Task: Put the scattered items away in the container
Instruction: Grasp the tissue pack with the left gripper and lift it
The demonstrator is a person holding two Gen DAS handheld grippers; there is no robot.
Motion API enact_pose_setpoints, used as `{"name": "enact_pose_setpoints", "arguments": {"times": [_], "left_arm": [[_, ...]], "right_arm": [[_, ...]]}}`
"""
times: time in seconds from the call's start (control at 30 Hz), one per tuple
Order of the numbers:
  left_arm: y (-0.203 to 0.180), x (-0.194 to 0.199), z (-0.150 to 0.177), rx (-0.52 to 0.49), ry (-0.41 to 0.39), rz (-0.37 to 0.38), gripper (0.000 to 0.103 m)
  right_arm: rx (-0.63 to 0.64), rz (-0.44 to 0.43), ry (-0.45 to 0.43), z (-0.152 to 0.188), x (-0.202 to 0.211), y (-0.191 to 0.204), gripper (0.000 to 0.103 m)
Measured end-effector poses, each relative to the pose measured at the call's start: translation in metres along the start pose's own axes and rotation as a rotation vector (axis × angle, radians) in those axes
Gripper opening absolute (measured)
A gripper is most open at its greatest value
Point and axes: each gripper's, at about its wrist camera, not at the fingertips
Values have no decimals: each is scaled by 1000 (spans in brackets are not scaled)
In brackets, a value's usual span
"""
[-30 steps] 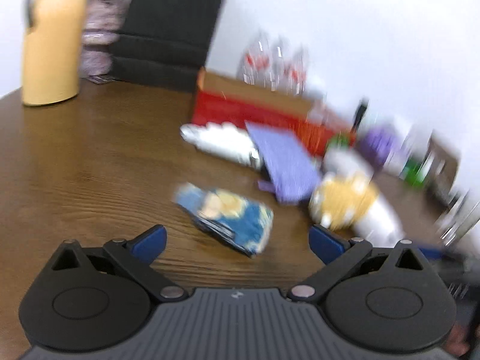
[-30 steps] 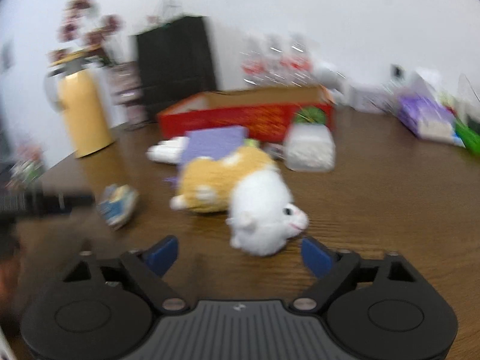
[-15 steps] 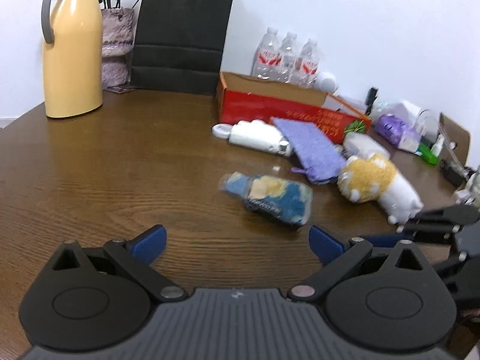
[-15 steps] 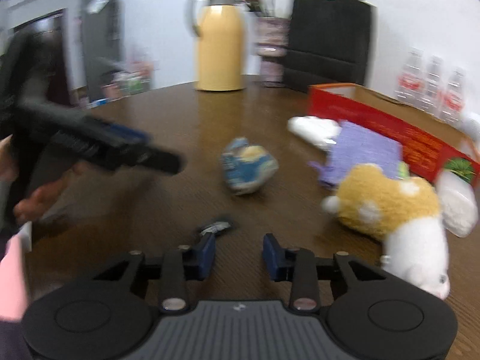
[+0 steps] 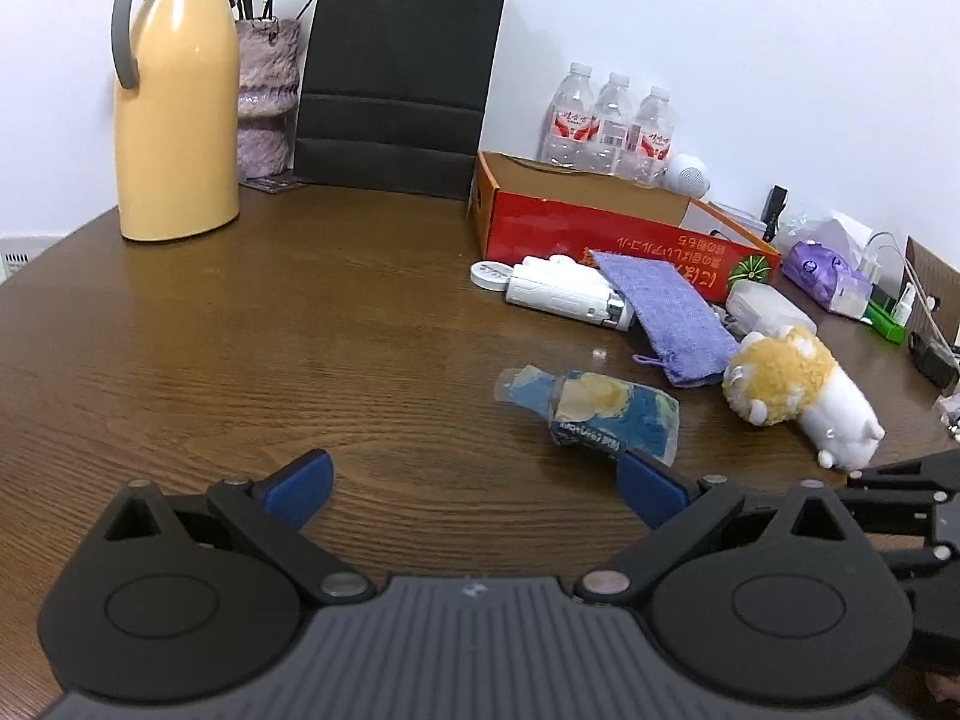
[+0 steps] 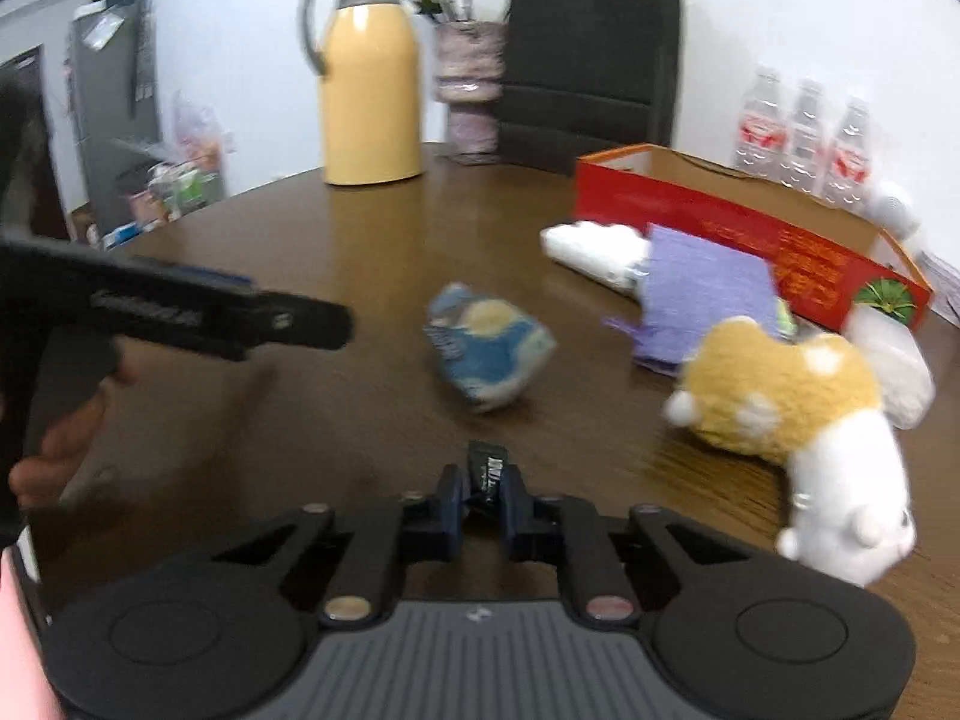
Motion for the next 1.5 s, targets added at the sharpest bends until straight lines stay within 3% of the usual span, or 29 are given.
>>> {"name": "enact_pose_setpoints", "arguments": {"times": [0.1,0.17,0.27,0.37,0.4,0.47,0.5,0.53,0.6,0.7,0.8,0.93,1.13,1.3,1.4,1.5], "left_arm": [[-21,-7,-1,-18,11,75,103],[-41,-16,-5,-31,29,90,103],[-69,-43,-12,-53,62,51,103],[-85,-69,-15,-104,93,-23,100],[-88,-78,-14,-122,121,-39,88],[-92,-84,-11,-180,101,-64,80],[-90,-84,-9,-187,89,-44,67],[-89,-83,-9,-191,75,-35,42],[-86,-81,-10,-180,61,-33,13],[-87,-72,-11,-171,48,-16,11],[-95,-46,-14,-183,-44,-21,10],[-106,-2,-18,-172,-141,36,10],[-132,40,18,-144,-152,95,10],[-149,53,49,-210,-169,126,10],[-144,52,33,-185,-186,149,11],[-133,47,-11,-143,-229,156,11]], "right_arm": [[-64,70,-23,-2,8,-19,6],[-83,114,-98,-6,24,-31,6],[-96,168,-198,-13,47,-46,6],[-111,205,-230,-14,58,-62,6],[-119,211,-230,-13,60,-67,6],[-131,217,-228,-9,62,-77,6],[-136,216,-228,-7,62,-81,6],[-143,214,-227,-5,60,-86,6],[-161,208,-227,-2,58,-94,6],[-173,189,-237,0,56,-101,6],[-166,184,-265,-1,61,-99,6],[-138,203,-291,-1,77,-85,6],[-101,262,-283,27,97,-50,6],[-148,264,-252,47,103,-39,6],[-140,280,-274,40,109,-41,6],[-112,300,-319,16,117,-57,6]]}}
Point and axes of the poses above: each gripper's, at about its wrist camera, not at the fingertips, and x roughly against the way its jaws point, y to its left, z to its underside, and after that the axes turned 5 degrees about x, right-handed
